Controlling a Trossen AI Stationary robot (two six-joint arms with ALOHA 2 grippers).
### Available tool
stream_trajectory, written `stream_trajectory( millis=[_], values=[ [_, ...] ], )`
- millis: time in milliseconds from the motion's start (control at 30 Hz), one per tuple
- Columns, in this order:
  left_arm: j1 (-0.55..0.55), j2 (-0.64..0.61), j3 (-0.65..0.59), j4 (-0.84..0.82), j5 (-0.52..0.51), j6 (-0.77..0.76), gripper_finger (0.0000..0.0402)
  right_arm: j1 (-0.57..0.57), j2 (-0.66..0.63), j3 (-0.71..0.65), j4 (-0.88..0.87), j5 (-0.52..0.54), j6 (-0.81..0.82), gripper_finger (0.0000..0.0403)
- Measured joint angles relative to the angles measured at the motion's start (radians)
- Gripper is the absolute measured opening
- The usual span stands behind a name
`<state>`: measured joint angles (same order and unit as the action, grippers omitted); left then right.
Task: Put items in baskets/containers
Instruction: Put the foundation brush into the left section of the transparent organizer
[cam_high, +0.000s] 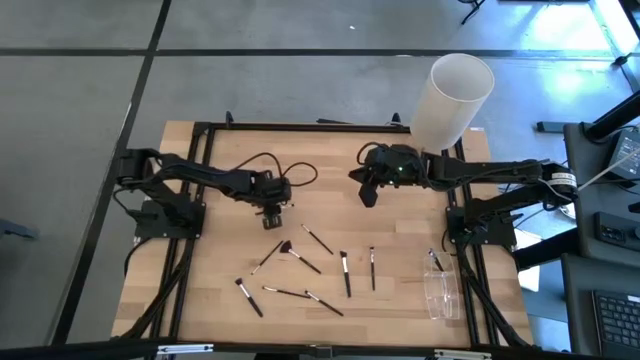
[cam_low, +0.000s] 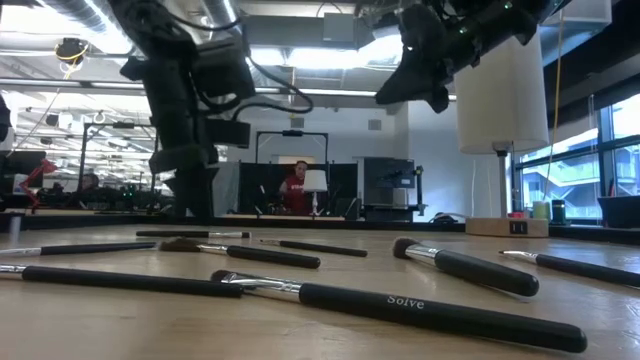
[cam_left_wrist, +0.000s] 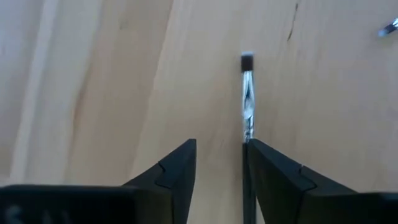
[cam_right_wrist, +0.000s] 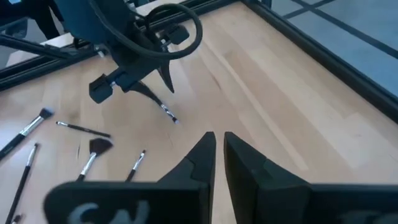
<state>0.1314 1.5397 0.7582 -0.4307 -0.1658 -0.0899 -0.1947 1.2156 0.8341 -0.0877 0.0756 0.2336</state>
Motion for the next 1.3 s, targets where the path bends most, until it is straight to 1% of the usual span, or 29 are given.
stream_trajectory(
  millis=[100,333,467,633,733,800,867,933,1000,1067,1133,1167,1233,1300],
  values=[
    [0.001,0.014,0.0,0.002,0.033,0.013,0.0133,0.0,0.0,0.0,0.004,0.001,0.0,0.0033],
    [0.006,0.03,0.0,-0.006,0.036,0.024,0.0115,0.0,0.0,0.0,0.031,0.0,0.009,0.0033],
    [0.008,0.054,0.003,-0.008,0.042,0.019,0.009,0.0,0.0,0.0,0.031,0.001,0.027,0.0033],
    [0.008,0.084,0.005,-0.01,0.052,0.015,0.0048,0.0,0.0,0.0,0.038,0.001,0.058,0.0033],
    [0.006,0.085,0.011,-0.001,0.017,0.016,0.0027,0.0,0.0,0.0,0.044,0.014,0.063,0.0033],
    [0.006,0.077,0.026,-0.008,-0.012,0.016,0.002,0.001,0.004,0.0,0.045,0.064,0.097,0.0033],
    [0.009,0.067,0.045,-0.012,-0.054,0.019,0.002,0.001,0.024,0.0,0.046,0.123,0.131,0.0033],
    [0.011,0.041,0.08,0.018,-0.079,0.023,0.0025,0.0,0.059,-0.007,0.058,0.132,0.161,0.0033],
    [0.008,0.013,0.11,0.024,-0.101,0.02,0.003,-0.004,0.102,-0.015,0.094,0.101,0.177,0.0033],
    [0.008,-0.009,0.12,0.049,-0.122,0.004,0.0031,-0.011,0.149,-0.031,0.166,0.039,0.183,0.0033],
    [0.01,-0.042,0.122,0.129,-0.132,-0.045,0.0029,-0.015,0.2,-0.055,0.304,-0.062,0.188,0.0033],
    [0.011,-0.054,0.124,0.181,-0.127,-0.081,0.0028,-0.015,0.227,-0.068,0.381,-0.13,0.199,0.0033],
    [0.015,-0.067,0.117,0.272,-0.082,-0.13,0.0028,-0.015,0.28,-0.077,0.508,-0.275,0.223,0.0033],
    [0.015,-0.067,0.1,0.352,-0.026,-0.157,0.0029,-0.014,0.314,-0.077,0.593,-0.361,0.237,0.0033]
  ],
)
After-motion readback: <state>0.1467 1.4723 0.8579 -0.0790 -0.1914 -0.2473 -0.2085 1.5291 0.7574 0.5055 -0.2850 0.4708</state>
